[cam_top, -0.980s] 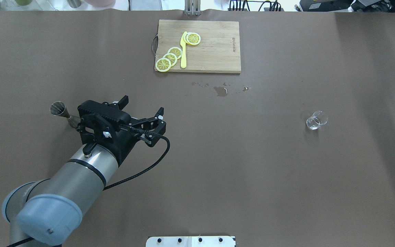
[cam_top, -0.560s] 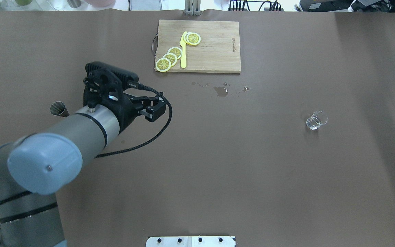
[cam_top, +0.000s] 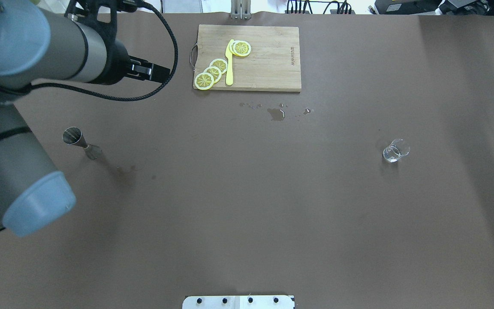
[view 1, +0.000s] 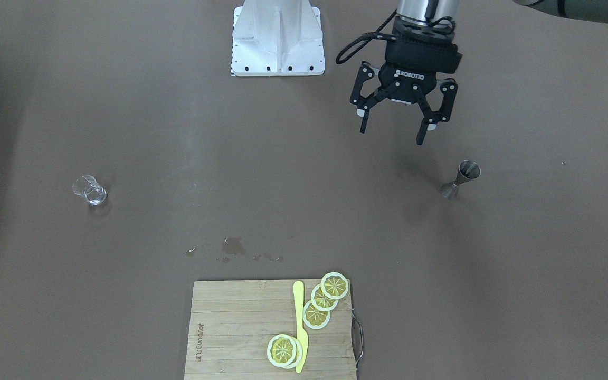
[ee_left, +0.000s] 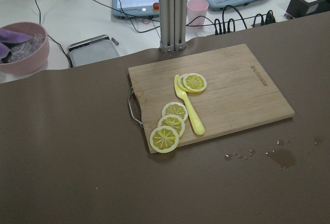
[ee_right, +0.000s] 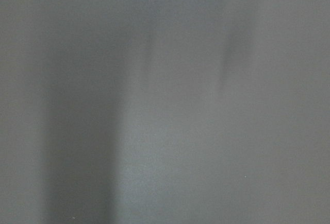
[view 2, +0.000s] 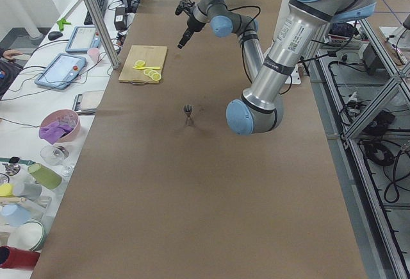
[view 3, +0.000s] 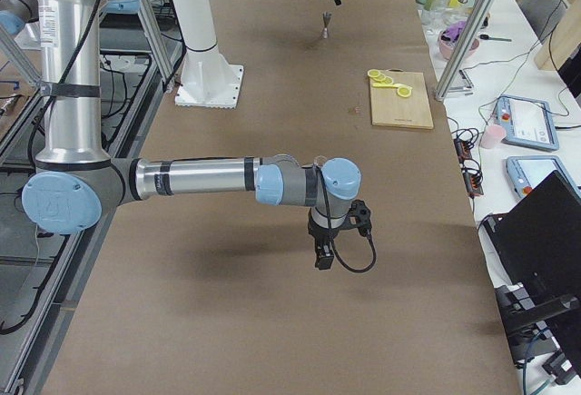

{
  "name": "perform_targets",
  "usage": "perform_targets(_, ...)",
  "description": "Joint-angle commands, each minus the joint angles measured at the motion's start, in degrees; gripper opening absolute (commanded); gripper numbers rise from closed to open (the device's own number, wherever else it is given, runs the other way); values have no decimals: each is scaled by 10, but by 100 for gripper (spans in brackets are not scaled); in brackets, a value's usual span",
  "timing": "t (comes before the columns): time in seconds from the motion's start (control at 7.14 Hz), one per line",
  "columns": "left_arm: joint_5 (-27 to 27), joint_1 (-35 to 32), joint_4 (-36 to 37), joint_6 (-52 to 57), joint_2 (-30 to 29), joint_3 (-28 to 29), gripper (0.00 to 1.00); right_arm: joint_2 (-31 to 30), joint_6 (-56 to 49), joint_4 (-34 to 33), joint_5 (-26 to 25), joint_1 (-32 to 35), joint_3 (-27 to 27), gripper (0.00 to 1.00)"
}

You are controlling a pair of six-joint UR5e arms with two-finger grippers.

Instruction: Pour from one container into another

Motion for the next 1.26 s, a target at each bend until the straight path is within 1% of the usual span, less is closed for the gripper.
perform_targets(0.0,-150,-139,31,143,4,45,97,0,0,0,0,0,0,100)
perform_targets(0.14,-200,-187,26,198,48,50,97,0,0,0,0,0,0,100)
perform_targets(0.42,-254,-277,30,313,109,75,97,0,-1,0,0,0,-3,100)
perform_targets(0.56,-299,-317,31,356,132,117,97,0,0,0,1,0,-2,100)
perform_targets(0.7,-341,-350,25,377,151,167,97,3,0,1,1,0,2,100)
perform_targets(0.84,-348,-388,23,433,161,227,97,5,0,1,2,0,3,100)
perform_targets(0.98,-347,-412,21,492,163,263,97,9,0,10,2,0,3,100)
perform_targets(1.12,-346,-431,30,500,195,274,97,9,-1,25,1,-1,1,100)
